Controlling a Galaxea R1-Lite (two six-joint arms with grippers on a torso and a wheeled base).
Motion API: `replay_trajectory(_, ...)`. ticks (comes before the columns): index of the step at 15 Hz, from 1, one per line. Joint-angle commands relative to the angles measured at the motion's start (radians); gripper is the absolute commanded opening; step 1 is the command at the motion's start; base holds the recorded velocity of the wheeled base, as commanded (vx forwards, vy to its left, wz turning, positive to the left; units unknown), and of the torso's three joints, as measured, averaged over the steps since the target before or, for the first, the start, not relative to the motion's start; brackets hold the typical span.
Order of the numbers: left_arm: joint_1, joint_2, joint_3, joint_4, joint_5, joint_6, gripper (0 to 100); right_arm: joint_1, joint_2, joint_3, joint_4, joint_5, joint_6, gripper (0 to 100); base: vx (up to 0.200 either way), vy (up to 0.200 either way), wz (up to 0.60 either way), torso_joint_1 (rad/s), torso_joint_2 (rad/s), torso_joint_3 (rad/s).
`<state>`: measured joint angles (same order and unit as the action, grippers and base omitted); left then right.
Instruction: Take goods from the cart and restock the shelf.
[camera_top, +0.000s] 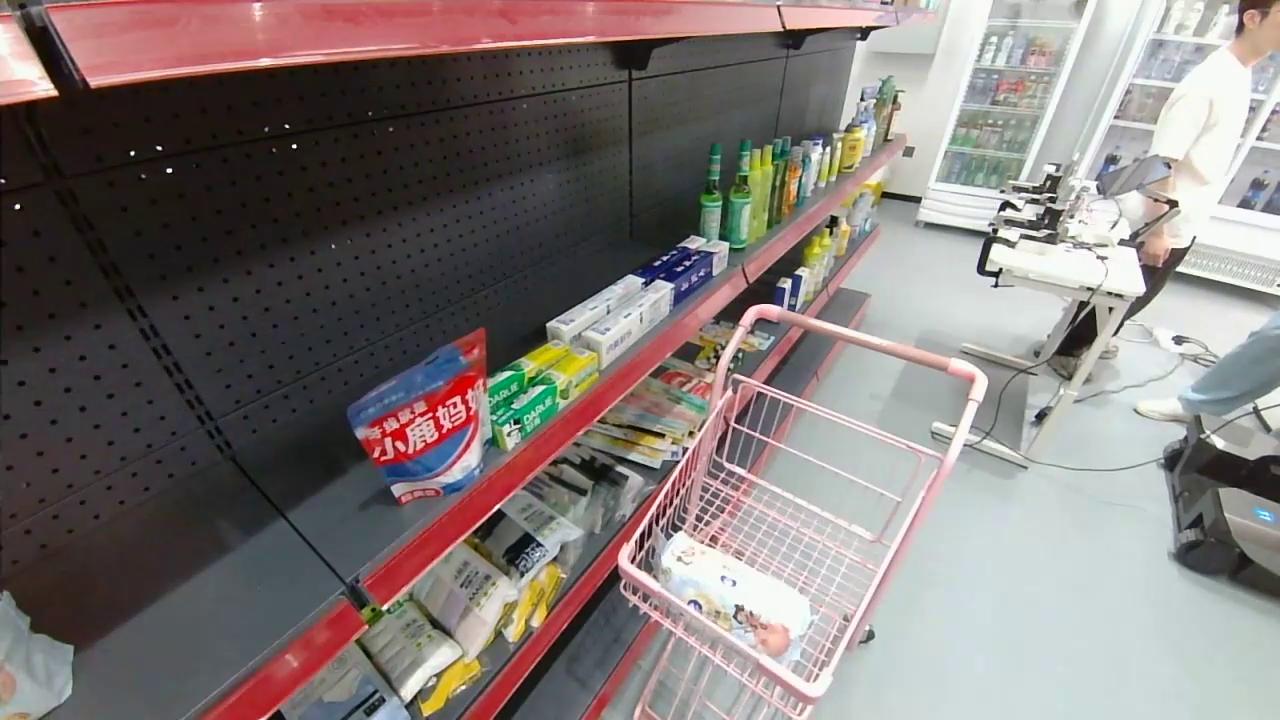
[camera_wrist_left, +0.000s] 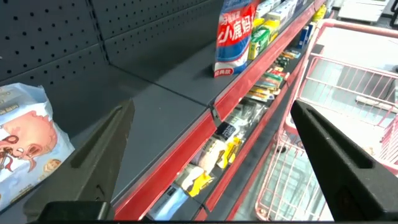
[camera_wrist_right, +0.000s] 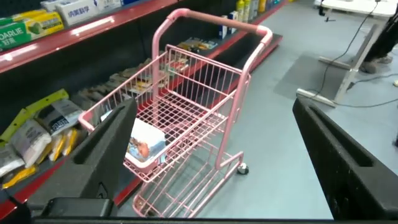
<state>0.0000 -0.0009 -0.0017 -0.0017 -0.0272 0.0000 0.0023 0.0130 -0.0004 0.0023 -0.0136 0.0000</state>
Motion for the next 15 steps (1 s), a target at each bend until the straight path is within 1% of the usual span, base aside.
replay_trajectory(1, 0.0, 0.001, 0.0, 0.0, 0.0, 0.0, 100, 0.002, 0.145, -0.001, 0.002, 0.001, -0.005, 100, 0.0, 0.0, 0.0, 0.0, 0.0, 0.0)
replay_trajectory(2, 0.0, 0.001, 0.0, 0.0, 0.0, 0.0, 100, 0.005, 0.193, -0.003, 0.004, 0.001, -0.008, 100, 0.0, 0.0, 0.0, 0.0, 0.0, 0.0)
replay_trajectory(3, 0.0, 0.001, 0.0, 0.0, 0.0, 0.0, 100, 0.025, 0.186, -0.001, 0.002, 0.001, -0.014, 100, 0.0, 0.0, 0.0, 0.0, 0.0, 0.0)
replay_trajectory(6, 0.0, 0.001, 0.0, 0.0, 0.0, 0.0, 100, 0.033, 0.048, -0.001, -0.002, 0.007, -0.035, 100, 0.0, 0.0, 0.0, 0.0, 0.0, 0.0)
replay_trajectory(7, 0.0, 0.001, 0.0, 0.0, 0.0, 0.0, 100, 0.031, 0.059, -0.052, -0.01, 0.037, -0.025, 100, 0.0, 0.0, 0.0, 0.0, 0.0, 0.0)
replay_trajectory(8, 0.0, 0.001, 0.0, 0.0, 0.0, -0.002, 100, 0.053, 0.243, -0.194, -0.01, 0.049, 0.114, 100, 0.0, 0.0, 0.0, 0.0, 0.0, 0.0)
replay_trajectory(9, 0.0, 0.001, 0.0, 0.0, 0.0, -0.002, 100, 0.073, 0.47, -0.369, -0.039, 0.052, 0.316, 100, 0.0, 0.0, 0.0, 0.0, 0.0, 0.0)
replay_trajectory(10, 0.0, 0.001, 0.0, 0.0, 0.0, -0.002, 100, 0.091, 0.667, -0.532, -0.078, 0.06, 0.414, 100, 0.0, 0.0, 0.0, 0.0, 0.0, 0.0)
replay_trajectory(11, 0.0, 0.001, 0.0, 0.0, 0.0, -0.002, 100, 0.085, 0.809, -0.612, -0.099, 0.058, 0.423, 100, 0.0, 0.0, 0.0, 0.0, 0.0, 0.0)
replay_trajectory(12, 0.0, 0.001, 0.0, 0.0, 0.0, -0.002, 100, 0.048, 1.016, -0.644, -0.114, 0.047, 0.382, 100, 0.0, 0.0, 0.0, 0.0, 0.0, 0.0)
replay_trajectory(13, 0.0, 0.001, 0.0, 0.0, 0.0, -0.002, 100, 0.021, 1.171, -0.639, -0.147, 0.044, 0.337, 100, 0.0, 0.0, 0.0, 0.0, 0.0, 0.0)
replay_trajectory(15, 0.0, 0.001, 0.0, 0.0, 0.0, -0.002, 100, 0.031, 1.42, -0.645, -0.305, 0.046, 0.319, 100, 0.0, 0.0, 0.0, 0.0, 0.0, 0.0)
